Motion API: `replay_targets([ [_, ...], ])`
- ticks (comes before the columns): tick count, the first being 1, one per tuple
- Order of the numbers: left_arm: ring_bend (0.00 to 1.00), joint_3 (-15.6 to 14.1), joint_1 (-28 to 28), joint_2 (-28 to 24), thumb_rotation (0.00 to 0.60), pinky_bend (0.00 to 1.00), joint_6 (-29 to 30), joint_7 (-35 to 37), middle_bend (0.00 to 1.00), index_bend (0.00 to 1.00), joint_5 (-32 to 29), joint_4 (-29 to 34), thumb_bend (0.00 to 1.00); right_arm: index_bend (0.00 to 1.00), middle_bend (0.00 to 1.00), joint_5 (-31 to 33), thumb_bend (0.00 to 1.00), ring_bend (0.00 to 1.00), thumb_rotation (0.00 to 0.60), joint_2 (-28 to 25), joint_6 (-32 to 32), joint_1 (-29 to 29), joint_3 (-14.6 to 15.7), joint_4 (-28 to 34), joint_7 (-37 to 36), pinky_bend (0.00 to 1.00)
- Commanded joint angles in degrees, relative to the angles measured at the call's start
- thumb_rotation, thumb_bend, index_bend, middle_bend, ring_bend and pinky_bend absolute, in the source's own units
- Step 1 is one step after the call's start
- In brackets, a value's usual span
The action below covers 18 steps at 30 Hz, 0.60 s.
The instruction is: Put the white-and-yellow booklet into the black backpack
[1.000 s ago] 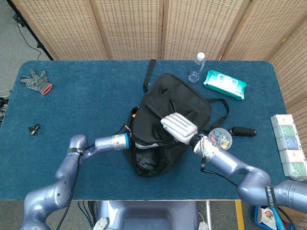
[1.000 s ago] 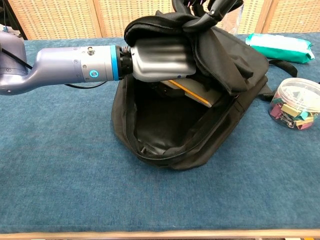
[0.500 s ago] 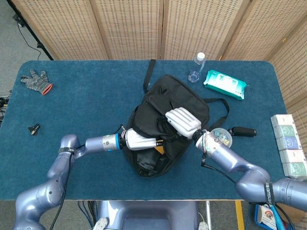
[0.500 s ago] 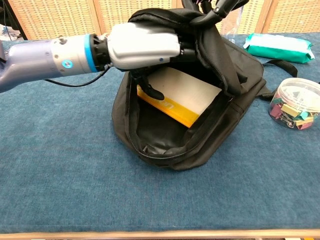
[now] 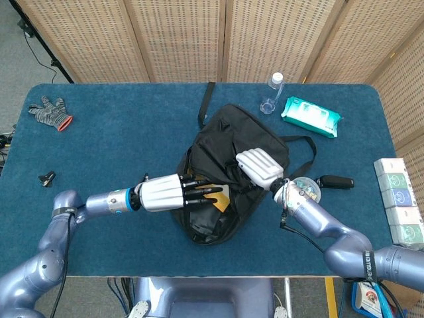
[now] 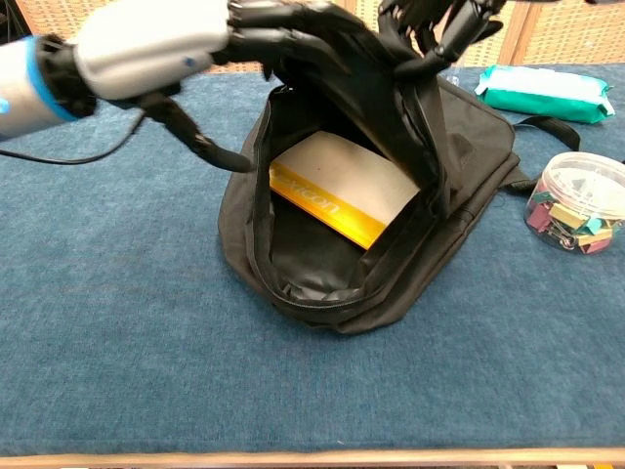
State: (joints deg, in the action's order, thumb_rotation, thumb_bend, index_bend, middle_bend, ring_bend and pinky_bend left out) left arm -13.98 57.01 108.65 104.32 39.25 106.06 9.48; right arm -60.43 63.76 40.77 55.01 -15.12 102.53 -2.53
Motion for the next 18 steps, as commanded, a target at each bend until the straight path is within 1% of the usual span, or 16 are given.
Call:
replay_targets([
  [1,0.12,0.03,-2.47,-2.11,0.600,0.46,2.75,0.34,0.09,0.20,-0.24,0.33,0.01,0.61,0.65,1.39,0.47,0.68,0.600,1.50,0.23,0.14,1.13,-1.39,1.49,0.92],
  [6,0.13,0.62,-5.62,-4.38,0.600,0.46,5.01,0.56,0.09,0.21,-1.13,0.62,0.01,0.61,0.64,4.66,0.47,0.68,0.600,4.18,-0.09,0.67,2.63,-4.37,3.56,0.92],
  [9,0.13,1.75,-7.46,-5.50,0.600,0.46,4.43,1.27,0.09,0.21,-2.60,0.85,0.01,0.61,0.64,6.35,0.47,0.67,0.600,5.93,0.01,1.08,3.79,-6.01,5.57,0.91],
  [11,0.13,2.75,-8.87,-6.30,0.600,0.46,3.83,1.87,0.09,0.21,-3.88,0.86,0.01,0.59,0.61,7.46,0.47,0.64,0.600,7.39,0.16,1.31,4.77,-6.73,7.10,0.89],
  [12,0.13,3.08,-9.43,-6.61,0.600,0.46,3.64,1.90,0.09,0.21,-4.31,0.75,0.01,0.54,0.56,7.80,0.42,0.58,0.600,7.87,0.24,1.38,5.11,-6.83,7.64,0.83],
  [14,0.13,3.97,-11.01,-7.39,0.600,0.46,2.61,2.43,0.09,0.21,-5.51,0.98,0.01,0.36,0.37,8.39,0.22,0.37,0.600,8.86,-0.17,1.44,5.98,-6.14,8.39,0.65],
  [15,0.12,4.33,-11.67,-7.70,0.600,0.46,1.88,2.86,0.08,0.21,-6.05,1.25,0.01,0.23,0.23,8.41,0.08,0.22,0.600,8.86,-0.72,1.42,6.16,-5.66,8.17,0.52],
  [16,0.12,4.84,-12.55,-8.11,0.600,0.45,0.81,3.75,0.08,0.21,-6.80,1.94,0.01,0.13,0.11,8.54,0.02,0.10,0.600,8.62,-1.85,1.43,6.44,-4.95,7.72,0.42],
  [18,0.11,5.75,-13.86,-8.88,0.600,0.43,-0.83,5.36,0.07,0.21,-8.10,3.45,0.01,0.03,0.01,8.64,0.00,0.01,0.600,7.92,-3.11,1.48,6.70,-3.98,7.30,0.30],
])
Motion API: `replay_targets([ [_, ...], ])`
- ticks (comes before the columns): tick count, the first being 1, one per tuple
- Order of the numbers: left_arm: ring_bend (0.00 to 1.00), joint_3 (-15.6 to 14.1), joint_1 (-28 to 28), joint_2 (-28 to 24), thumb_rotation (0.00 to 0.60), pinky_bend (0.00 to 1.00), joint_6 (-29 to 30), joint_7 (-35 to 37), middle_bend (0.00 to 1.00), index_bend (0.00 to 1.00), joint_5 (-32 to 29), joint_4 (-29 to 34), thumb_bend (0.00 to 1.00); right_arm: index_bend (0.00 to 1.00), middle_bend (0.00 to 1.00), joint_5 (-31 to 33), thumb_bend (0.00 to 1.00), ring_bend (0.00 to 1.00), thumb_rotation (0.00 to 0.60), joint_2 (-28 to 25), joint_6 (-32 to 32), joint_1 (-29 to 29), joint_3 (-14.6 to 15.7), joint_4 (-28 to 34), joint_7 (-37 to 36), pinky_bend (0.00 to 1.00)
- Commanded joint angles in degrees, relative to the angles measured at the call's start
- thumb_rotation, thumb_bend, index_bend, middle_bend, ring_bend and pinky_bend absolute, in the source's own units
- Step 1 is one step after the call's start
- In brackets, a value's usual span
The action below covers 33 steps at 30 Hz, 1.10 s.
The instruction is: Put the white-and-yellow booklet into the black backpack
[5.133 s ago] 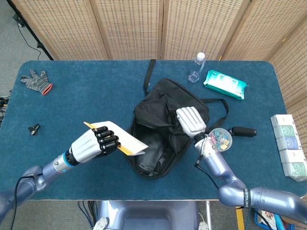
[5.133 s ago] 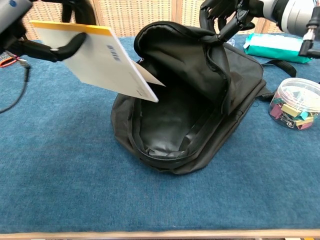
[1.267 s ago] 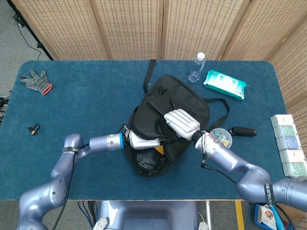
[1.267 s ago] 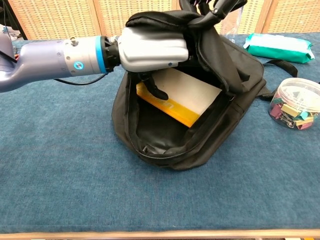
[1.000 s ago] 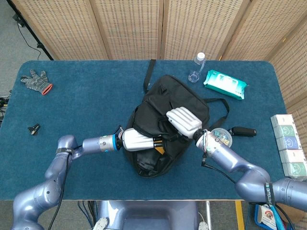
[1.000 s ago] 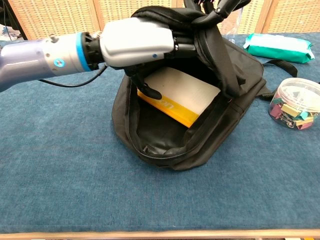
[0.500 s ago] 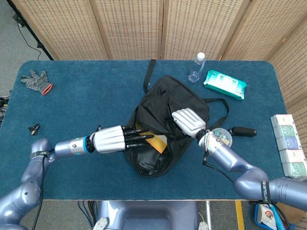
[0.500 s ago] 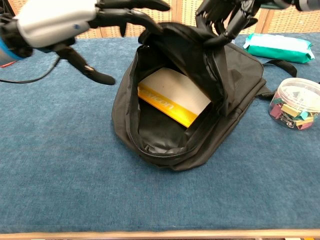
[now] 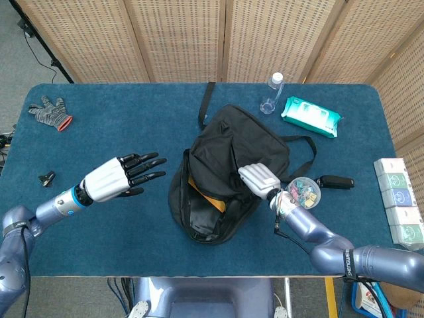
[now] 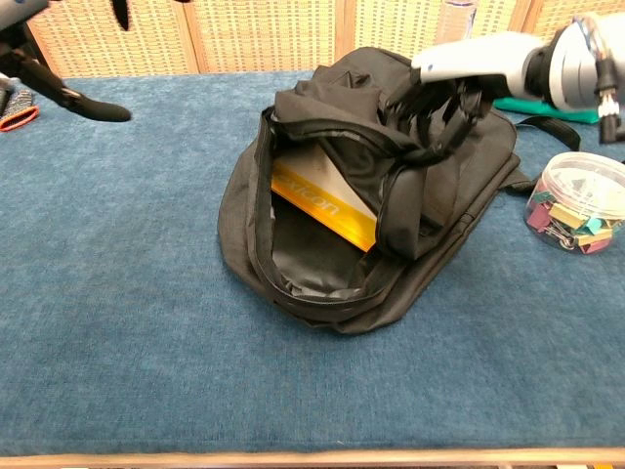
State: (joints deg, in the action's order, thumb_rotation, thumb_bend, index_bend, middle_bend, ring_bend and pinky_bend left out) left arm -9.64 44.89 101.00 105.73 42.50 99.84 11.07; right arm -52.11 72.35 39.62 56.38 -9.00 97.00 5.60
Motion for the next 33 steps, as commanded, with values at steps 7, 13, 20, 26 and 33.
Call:
replay_targets([
  [7,0.01,6.64,-6.79,-7.23,0.600,0.23,-8.76,-0.20,0.00,0.13,-8.75,15.25,0.00,0.00,0.00,-8.32,0.00,0.00,0.600,-6.39,6.05,-6.31,2.43,10.41,-1.57,0.14],
  [13,0.00,7.75,-11.34,-15.91,0.600,0.15,-13.23,-8.76,0.00,0.03,-12.29,35.86,0.00,0.00,0.00,-21.43,0.00,0.00,0.600,-9.34,17.20,-15.02,5.81,11.45,-3.89,0.11],
  [20,0.00,9.27,-17.06,-22.20,0.600,0.10,-15.04,-17.96,0.00,0.00,-17.71,52.21,0.00,0.00,0.00,-29.51,0.00,0.00,0.600,-9.63,30.27,-24.97,9.92,5.32,-4.88,0.10],
  [26,0.00,10.30,-21.74,-25.80,0.600,0.04,-14.11,-27.04,0.00,0.00,-21.09,63.63,0.00,0.00,0.00,-32.07,0.00,0.00,0.600,-5.77,38.56,-31.69,11.13,-3.05,-4.86,0.06],
  [33,0.00,10.76,-25.58,-30.24,0.600,0.00,-13.95,-36.19,0.00,0.00,-23.28,75.42,0.00,0.00,0.00,-32.80,0.00,0.00,0.600,-1.15,43.37,-36.69,11.11,-10.08,-5.09,0.02],
])
